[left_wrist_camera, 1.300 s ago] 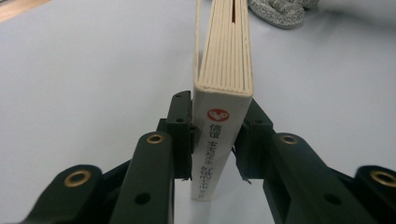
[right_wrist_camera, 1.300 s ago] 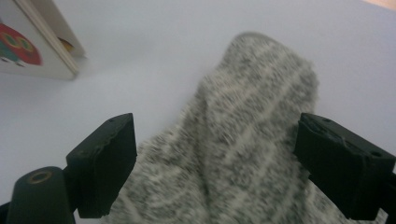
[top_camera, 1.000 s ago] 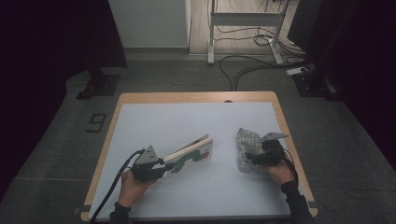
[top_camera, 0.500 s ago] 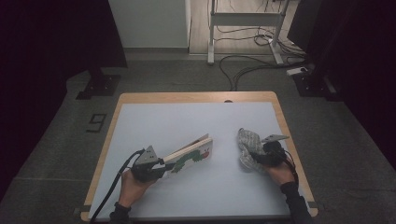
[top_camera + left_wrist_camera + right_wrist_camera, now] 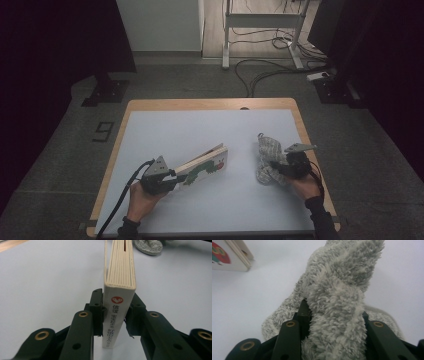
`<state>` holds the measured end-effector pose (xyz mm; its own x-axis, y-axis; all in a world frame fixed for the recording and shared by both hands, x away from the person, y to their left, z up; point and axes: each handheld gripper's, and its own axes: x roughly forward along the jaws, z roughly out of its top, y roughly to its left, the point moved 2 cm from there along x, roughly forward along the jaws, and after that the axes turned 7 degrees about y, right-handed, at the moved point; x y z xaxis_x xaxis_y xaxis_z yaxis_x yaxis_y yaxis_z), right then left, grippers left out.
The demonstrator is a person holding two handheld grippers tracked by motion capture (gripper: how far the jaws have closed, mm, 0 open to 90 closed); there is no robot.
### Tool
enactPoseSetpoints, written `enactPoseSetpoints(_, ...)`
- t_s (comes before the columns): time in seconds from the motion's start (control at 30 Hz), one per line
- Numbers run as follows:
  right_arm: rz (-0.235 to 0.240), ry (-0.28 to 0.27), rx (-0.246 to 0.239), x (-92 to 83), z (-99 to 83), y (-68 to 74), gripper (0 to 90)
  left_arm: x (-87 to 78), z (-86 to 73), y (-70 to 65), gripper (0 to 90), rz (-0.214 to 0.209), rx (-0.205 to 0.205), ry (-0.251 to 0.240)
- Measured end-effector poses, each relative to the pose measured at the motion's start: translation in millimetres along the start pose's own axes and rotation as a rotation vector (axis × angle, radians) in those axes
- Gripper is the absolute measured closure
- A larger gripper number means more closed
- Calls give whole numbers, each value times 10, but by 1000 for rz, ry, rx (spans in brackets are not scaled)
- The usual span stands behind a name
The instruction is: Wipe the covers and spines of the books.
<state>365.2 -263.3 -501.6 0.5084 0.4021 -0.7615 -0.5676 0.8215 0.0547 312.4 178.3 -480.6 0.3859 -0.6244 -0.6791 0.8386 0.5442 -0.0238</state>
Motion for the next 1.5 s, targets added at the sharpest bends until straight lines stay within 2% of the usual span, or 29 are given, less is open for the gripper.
enactPoseSetpoints(0.23, 24, -32, -18, -147, 55, 80, 608, 1, -2, 5, 708, -3, 0, -1)
enactPoseSetpoints(0.47, 64, -74, -60, -346, 172, 258, 607, 3, -2, 9, 709, -8, -2, -1)
enactPoseSetpoints(0.6, 83, -80, -88, -419, 239, 345, 607, 3, -2, 12, 709, -9, -2, 1)
enactPoseSetpoints(0.83, 109, -105, -113, -538, 333, 445, 607, 4, -3, 14, 709, -11, -3, 3)
enactPoseSetpoints(1.23, 159, -140, -171, -632, 456, 674, 607, 6, -3, 14, 709, -10, -2, 5)
enactPoseSetpoints(1.43, 194, -153, -218, -617, 551, 892, 607, 7, -4, 15, 709, -10, -2, 6)
enactPoseSetpoints(1.47, 194, -153, -218, -617, 551, 892, 607, 7, -4, 14, 709, -10, -2, 6)
enactPoseSetpoints(1.5, 206, -156, -234, -607, 581, 960, 607, 7, -4, 15, 709, -10, -2, 6)
